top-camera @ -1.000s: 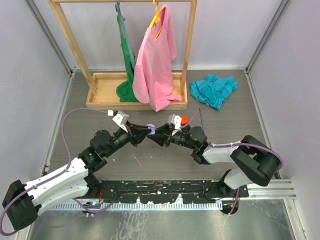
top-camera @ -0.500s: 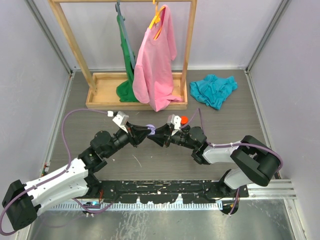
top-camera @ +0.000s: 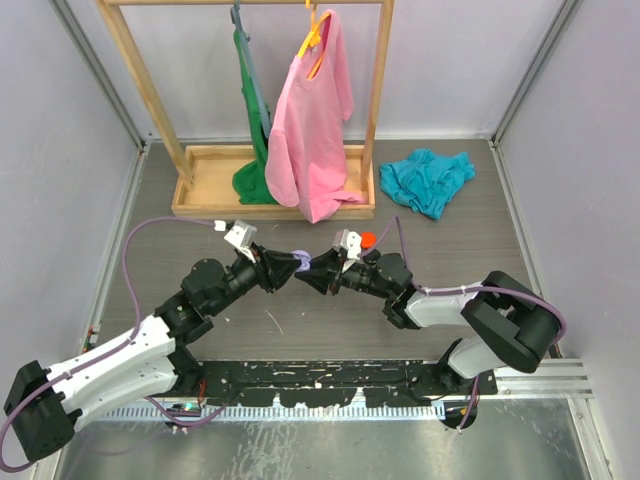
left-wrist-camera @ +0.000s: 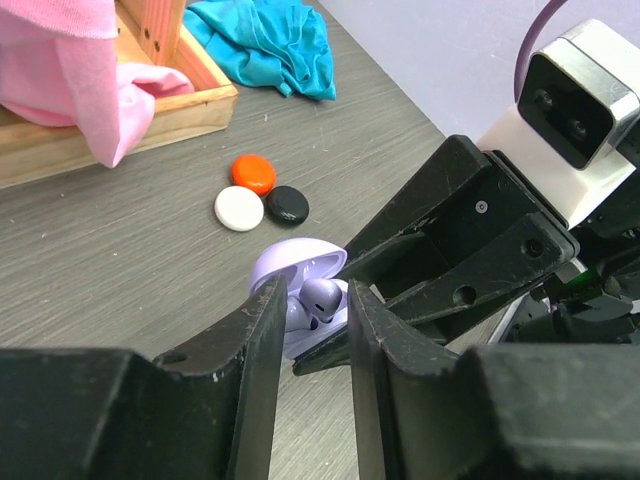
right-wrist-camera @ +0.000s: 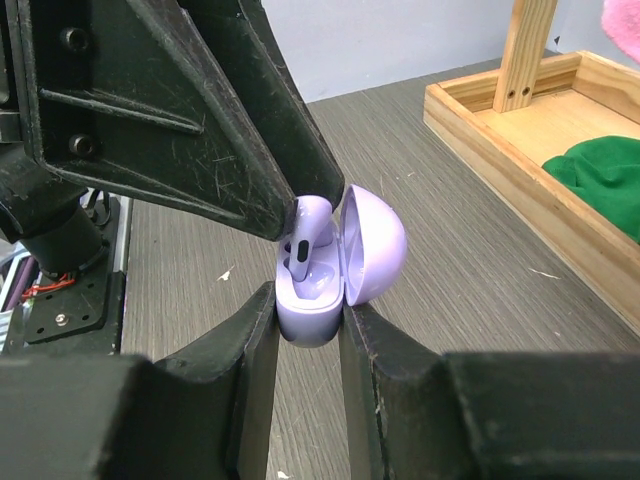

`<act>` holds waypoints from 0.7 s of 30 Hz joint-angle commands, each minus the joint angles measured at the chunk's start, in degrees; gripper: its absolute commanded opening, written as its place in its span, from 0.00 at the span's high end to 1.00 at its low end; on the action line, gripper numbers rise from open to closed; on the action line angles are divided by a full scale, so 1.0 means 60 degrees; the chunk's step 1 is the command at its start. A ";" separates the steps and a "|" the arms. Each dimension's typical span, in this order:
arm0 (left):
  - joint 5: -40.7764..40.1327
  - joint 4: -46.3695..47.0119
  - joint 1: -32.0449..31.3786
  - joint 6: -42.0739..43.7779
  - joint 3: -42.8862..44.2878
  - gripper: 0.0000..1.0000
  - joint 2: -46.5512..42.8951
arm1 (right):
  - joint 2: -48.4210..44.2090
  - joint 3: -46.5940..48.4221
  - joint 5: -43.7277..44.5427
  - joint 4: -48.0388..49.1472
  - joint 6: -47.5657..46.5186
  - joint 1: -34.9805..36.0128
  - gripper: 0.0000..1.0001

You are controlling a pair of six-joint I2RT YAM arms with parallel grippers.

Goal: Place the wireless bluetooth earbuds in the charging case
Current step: Place the earbud in the charging case.

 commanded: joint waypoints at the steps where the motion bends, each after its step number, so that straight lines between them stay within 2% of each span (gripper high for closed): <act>1: -0.0123 -0.0434 -0.0008 -0.0199 0.0588 0.66 -0.0050 | -0.0436 0.0404 -0.0061 0.0720 -0.0027 0.0061 0.99; 15: 0.0586 -0.2999 -0.0007 -0.0327 0.2400 0.56 0.0058 | -0.0653 0.0593 -0.0302 -0.0033 -0.0291 0.0058 0.99; 21: 0.0915 -0.4464 -0.0018 -0.0637 0.3415 0.56 0.0552 | -0.0666 0.0651 -0.0306 -0.0235 -0.0372 0.0058 0.99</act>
